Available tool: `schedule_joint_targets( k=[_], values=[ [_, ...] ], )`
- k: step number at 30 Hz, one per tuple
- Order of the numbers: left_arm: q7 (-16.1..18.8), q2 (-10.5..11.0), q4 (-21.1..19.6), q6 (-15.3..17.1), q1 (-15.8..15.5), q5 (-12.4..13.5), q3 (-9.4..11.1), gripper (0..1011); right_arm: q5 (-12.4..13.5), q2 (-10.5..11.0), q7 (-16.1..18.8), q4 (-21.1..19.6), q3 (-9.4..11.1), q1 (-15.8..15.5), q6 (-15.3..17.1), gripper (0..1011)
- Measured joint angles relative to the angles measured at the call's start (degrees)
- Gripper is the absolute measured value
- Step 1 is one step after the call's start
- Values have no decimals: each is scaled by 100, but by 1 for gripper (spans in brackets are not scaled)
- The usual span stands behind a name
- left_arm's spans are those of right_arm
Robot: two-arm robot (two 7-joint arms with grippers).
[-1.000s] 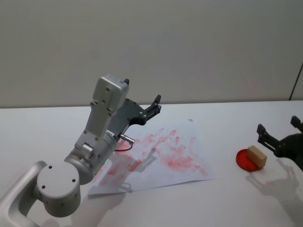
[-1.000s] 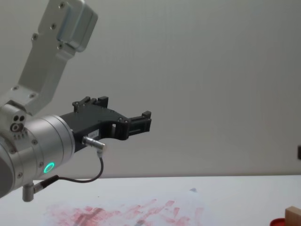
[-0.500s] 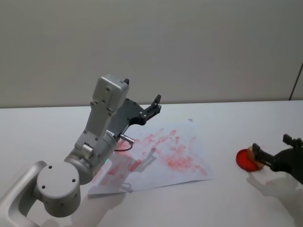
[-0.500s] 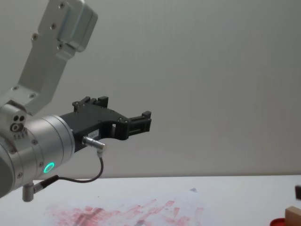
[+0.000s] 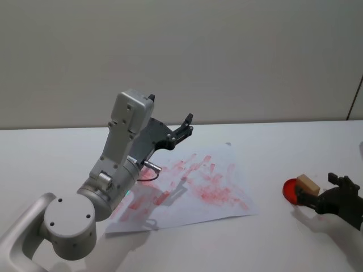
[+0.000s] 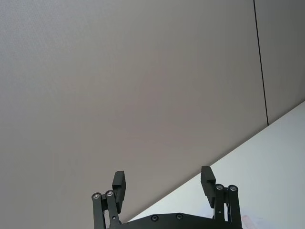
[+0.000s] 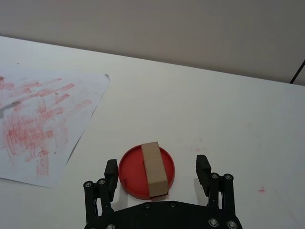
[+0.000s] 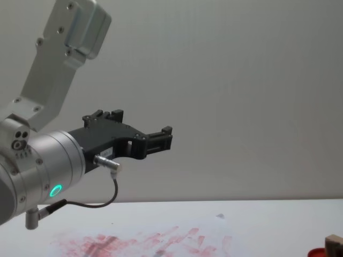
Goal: Use the one hand to pick up the stamp and affix it onto the A4 paper.
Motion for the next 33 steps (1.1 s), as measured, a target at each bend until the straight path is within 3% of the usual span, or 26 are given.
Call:
schedule_joint_targets(
  k=[5,9,19,28,33],
  values=[
    [0,0,0,0,0,0,0,1001,-79,-37,43,97,-29,75,67,994],
    [0,0,0,0,0,0,0,1001,-135,-62,76,168,-51,129,110,922],
    [0,0,0,0,0,0,0,1001,-201,-93,114,257,-77,193,166,634],
    [0,0,0,0,0,0,0,1001,-229,-105,126,292,-87,219,192,311],
    [0,0,0,0,0,0,0,1001,-236,-108,132,299,-90,225,194,216]
  ],
)
